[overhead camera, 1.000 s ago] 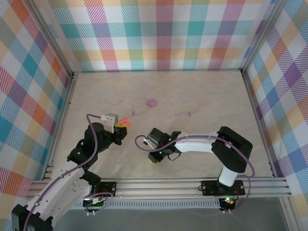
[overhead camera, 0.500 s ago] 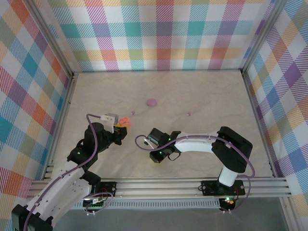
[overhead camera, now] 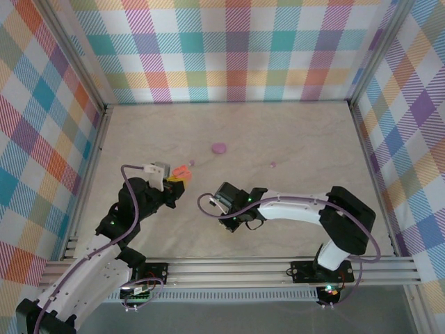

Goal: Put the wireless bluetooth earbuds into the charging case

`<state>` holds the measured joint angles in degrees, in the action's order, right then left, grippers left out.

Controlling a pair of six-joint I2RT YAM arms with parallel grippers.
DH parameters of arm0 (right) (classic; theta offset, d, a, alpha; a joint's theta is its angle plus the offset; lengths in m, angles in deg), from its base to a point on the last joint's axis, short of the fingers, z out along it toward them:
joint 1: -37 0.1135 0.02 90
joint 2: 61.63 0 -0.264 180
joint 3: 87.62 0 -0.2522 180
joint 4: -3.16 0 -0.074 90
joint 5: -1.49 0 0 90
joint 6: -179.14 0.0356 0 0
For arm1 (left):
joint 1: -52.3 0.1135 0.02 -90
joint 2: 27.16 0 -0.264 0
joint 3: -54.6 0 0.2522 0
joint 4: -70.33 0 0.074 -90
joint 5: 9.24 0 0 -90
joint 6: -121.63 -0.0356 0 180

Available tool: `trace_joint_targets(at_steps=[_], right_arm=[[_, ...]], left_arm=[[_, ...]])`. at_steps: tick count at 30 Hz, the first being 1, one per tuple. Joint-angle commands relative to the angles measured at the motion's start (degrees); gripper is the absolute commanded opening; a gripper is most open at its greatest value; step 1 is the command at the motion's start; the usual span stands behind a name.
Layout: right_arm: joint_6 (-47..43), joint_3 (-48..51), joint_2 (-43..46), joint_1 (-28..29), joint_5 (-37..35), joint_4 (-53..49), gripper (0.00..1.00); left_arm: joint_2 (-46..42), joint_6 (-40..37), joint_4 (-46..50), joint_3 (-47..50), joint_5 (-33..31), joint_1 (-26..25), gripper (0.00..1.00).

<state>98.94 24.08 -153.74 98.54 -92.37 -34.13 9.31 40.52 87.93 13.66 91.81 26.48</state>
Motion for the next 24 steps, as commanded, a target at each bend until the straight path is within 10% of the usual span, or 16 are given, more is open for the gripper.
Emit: trace_joint_targets(at_steps=[1,24], right_arm=[[-6.1,-1.4,3.6,0.2,-4.3,-2.1,0.16],[-43.5,-10.0,25.2,-4.8,-9.5,-5.3,0.18]], left_arm=[[0.5,-2.4,-5.6,1.5,5.0,0.6,0.0],[15.9,-12.3,-24.7,-0.8,29.4,-1.4,0.0]])
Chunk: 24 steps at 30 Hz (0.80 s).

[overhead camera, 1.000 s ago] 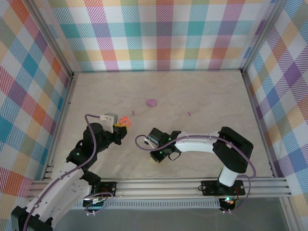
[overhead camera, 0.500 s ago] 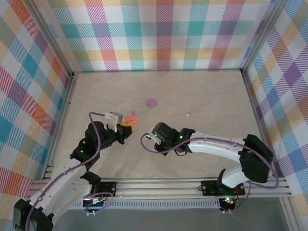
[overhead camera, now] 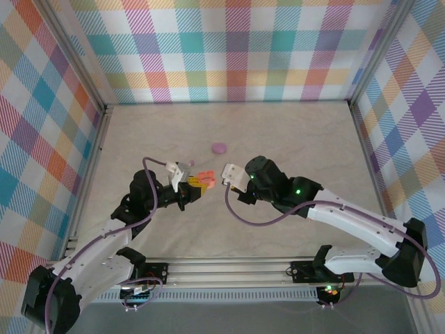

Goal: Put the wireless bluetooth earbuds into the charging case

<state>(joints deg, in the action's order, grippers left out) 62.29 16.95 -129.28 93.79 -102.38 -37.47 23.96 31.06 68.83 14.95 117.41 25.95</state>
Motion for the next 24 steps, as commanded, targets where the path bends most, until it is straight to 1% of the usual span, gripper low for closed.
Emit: trace_joint_targets(at_steps=[1,6,10,16,21,24], right_arm=[[-8.1,-3.9,0.5,-0.1,0.5,-2.5,0.18],[-15.0,-7.6,-0.2,-0.1,0.3,-4.2,0.18],[-19.6,-9.3,-0.6,0.0,0.6,-5.2,0.18],[-22.2,-11.6,-1.2,0.0,1.9,-6.2,0.18],[-23.9,-12.3,-1.9,0.0,4.2,-7.2,0.18],[-25.5,-12.2,-2.5,0.0,4.3,-7.1,0.18]], left_arm=[[2.3,-3.4,-5.8,-2.7,4.4,-1.3,0.0],[7.2,-7.5,-4.4,-6.9,6.7,-3.5,0.0],[10.5,-9.1,-4.7,-9.7,8.3,-4.9,0.0],[13.0,-9.7,-7.0,-11.6,9.5,-6.2,0.0],[13.7,-9.8,-8.6,-12.0,9.4,-7.2,0.0],[13.8,-9.9,-9.0,-12.2,9.4,-7.7,0.0]])
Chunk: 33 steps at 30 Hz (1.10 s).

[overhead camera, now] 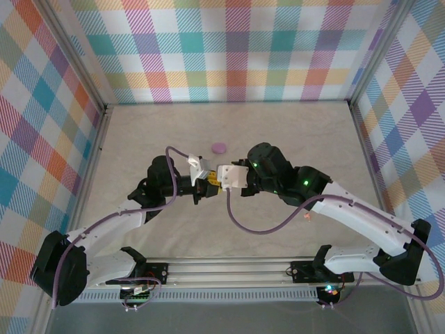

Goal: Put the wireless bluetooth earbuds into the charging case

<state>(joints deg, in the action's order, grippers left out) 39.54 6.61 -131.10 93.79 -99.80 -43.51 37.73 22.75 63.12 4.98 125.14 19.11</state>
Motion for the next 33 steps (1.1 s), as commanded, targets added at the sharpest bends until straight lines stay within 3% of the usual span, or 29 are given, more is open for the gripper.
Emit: trace_joint_targets(at_steps=[1,18,33], right_arm=[[-3.2,-2.0,-0.9,0.0,1.5,-1.1,0.18],[-6.6,-1.7,-3.3,0.0,1.5,2.0,0.18],[-2.5,-0.7,-2.5,0.0,5.9,2.1,0.19]], left_arm=[[0.1,-1.6,-3.4,-2.4,1.8,-0.9,0.0],[0.6,-1.9,-2.8,-3.7,2.6,-1.6,0.0],[0.1,-1.2,-2.4,-4.4,1.7,-1.6,0.0]])
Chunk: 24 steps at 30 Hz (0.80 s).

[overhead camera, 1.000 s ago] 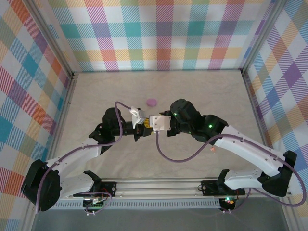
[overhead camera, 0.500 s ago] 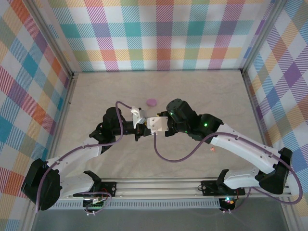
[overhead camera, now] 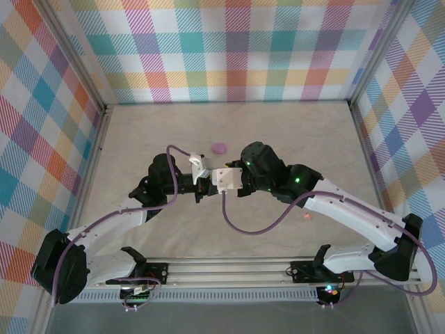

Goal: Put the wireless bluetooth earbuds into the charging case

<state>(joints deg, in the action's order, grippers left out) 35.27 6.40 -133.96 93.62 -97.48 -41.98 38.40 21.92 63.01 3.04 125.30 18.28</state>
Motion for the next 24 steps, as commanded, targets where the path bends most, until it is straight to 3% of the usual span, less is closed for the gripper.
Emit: trace_joint_targets(at_steps=[1,24], right_arm=[[1.9,-0.4,0.5,0.2,4.0,0.4,0.19],[6.8,-2.4,1.1,0.1,6.8,-2.3,0.31]], left_arm=[[-0.6,-0.4,-2.3,-2.5,1.4,-0.8,0.0],[-1.4,0.1,-2.5,-2.5,0.4,-0.8,0.0]])
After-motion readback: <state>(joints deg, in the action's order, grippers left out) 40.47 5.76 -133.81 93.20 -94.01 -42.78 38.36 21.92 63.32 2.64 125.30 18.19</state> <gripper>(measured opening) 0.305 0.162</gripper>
